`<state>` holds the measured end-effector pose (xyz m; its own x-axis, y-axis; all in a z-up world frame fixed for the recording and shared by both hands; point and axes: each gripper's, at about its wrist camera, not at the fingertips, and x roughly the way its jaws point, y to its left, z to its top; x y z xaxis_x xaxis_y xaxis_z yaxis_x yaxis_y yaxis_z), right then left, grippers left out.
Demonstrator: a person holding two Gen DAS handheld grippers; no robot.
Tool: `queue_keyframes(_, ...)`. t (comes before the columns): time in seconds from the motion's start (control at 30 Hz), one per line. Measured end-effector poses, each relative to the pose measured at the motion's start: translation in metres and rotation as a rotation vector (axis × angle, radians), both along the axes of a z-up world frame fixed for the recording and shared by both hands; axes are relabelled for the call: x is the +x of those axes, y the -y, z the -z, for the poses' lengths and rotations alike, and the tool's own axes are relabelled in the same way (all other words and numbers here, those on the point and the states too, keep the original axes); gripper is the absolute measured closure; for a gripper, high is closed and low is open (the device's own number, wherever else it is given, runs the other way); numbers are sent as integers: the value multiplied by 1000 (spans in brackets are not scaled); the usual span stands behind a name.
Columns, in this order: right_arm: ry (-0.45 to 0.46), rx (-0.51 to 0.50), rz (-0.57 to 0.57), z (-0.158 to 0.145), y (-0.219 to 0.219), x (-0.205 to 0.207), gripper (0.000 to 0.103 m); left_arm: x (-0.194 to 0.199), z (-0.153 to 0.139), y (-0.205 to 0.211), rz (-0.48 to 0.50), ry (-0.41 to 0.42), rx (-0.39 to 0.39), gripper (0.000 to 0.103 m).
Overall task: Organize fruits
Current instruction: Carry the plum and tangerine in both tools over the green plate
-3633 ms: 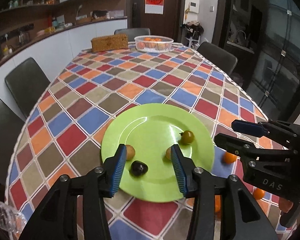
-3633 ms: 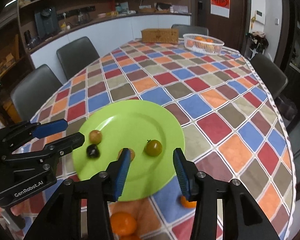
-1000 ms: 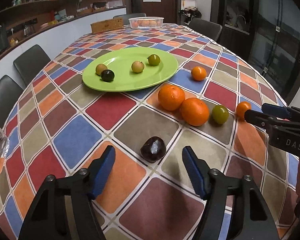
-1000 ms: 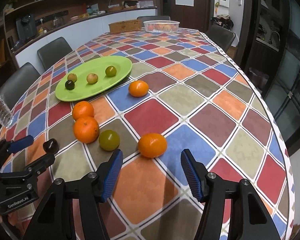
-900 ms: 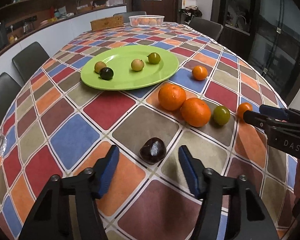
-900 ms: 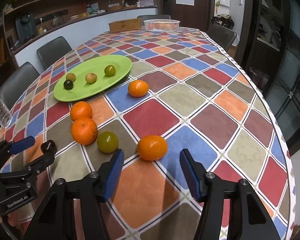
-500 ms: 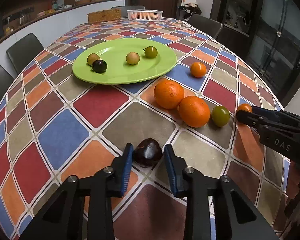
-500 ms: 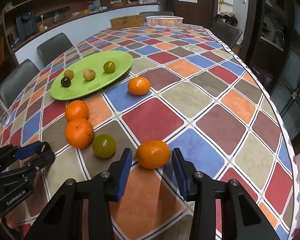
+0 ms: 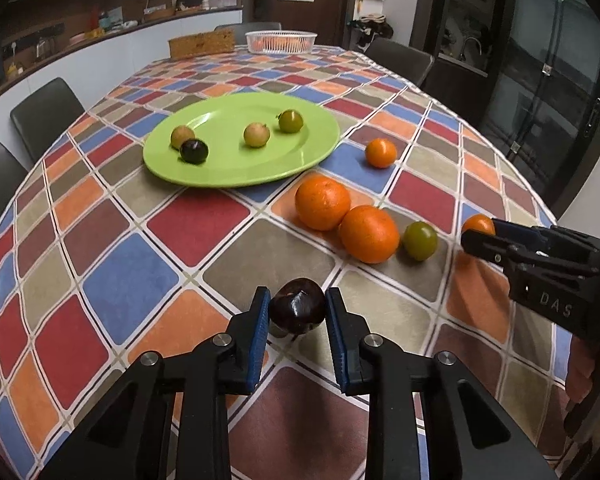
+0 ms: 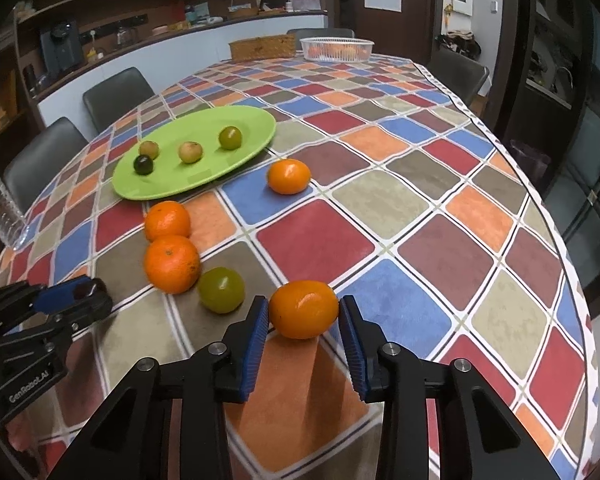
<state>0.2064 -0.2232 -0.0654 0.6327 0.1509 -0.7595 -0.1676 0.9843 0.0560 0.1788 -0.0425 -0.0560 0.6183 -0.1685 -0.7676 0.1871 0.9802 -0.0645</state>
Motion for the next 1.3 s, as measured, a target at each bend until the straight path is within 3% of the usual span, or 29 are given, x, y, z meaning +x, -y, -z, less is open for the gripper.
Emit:
queue_keyframes(0.73, 124, 72, -70, -58, -21, -24, 66, -18, -59, -5, 50, 174, -6, 75)
queue_keyframes(1.3, 190, 112, -134, -91, -63, 22, 66, 25, -87, -32, 65, 267, 1, 75)
